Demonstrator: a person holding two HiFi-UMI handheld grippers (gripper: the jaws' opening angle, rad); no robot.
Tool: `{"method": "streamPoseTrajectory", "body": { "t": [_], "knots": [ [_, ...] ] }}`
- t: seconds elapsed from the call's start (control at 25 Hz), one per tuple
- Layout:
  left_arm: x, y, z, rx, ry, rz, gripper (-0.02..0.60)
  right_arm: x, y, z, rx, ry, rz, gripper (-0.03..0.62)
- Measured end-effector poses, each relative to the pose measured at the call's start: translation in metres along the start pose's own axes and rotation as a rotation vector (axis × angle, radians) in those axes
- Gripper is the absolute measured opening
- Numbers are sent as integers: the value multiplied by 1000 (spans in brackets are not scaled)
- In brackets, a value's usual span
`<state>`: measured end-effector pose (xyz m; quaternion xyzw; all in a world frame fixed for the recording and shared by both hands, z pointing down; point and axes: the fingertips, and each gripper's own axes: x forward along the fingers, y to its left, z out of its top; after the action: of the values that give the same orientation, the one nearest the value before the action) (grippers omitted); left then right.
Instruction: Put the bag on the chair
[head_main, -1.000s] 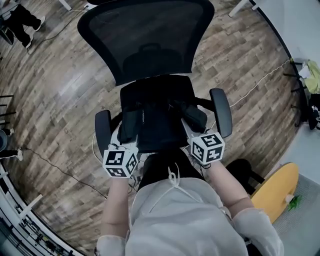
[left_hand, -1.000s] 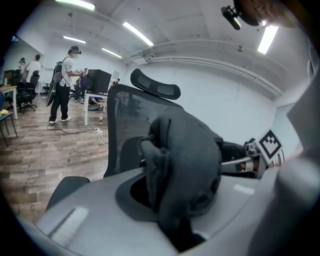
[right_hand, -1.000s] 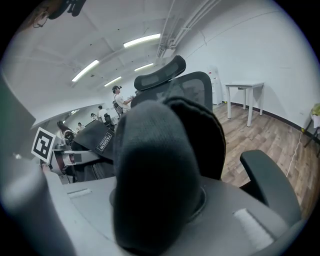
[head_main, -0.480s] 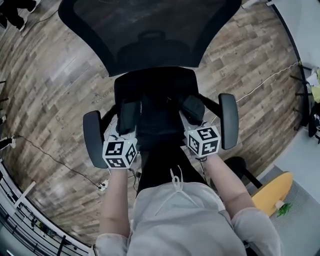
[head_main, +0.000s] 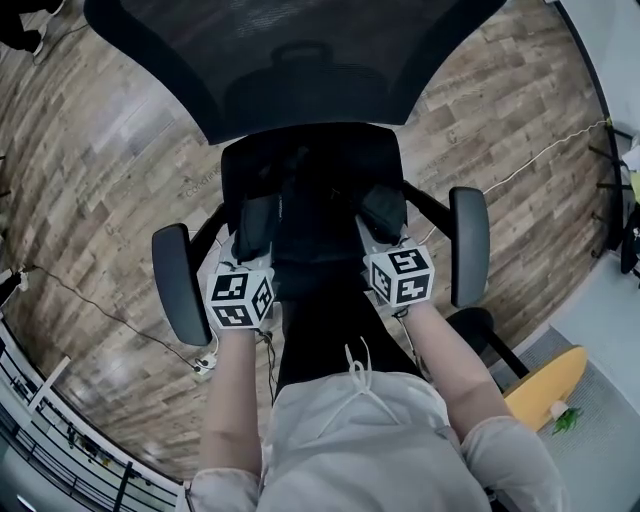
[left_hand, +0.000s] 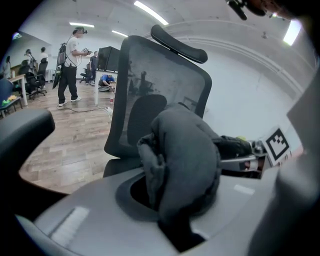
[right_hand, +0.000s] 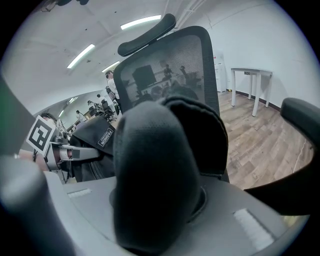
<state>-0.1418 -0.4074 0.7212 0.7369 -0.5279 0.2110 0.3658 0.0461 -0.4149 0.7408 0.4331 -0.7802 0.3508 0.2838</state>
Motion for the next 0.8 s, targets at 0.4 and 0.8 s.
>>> {"method": "streamPoseTrajectory", "body": {
  "t": [0.4, 0.8],
  "knots": [
    [16, 5, -15, 12, 19, -2, 66, 16, -13, -17, 15, 11, 1, 37],
    [32, 25, -43, -46, 48, 57, 67, 32, -20, -38, 25, 61, -36, 54]
  ]
}}
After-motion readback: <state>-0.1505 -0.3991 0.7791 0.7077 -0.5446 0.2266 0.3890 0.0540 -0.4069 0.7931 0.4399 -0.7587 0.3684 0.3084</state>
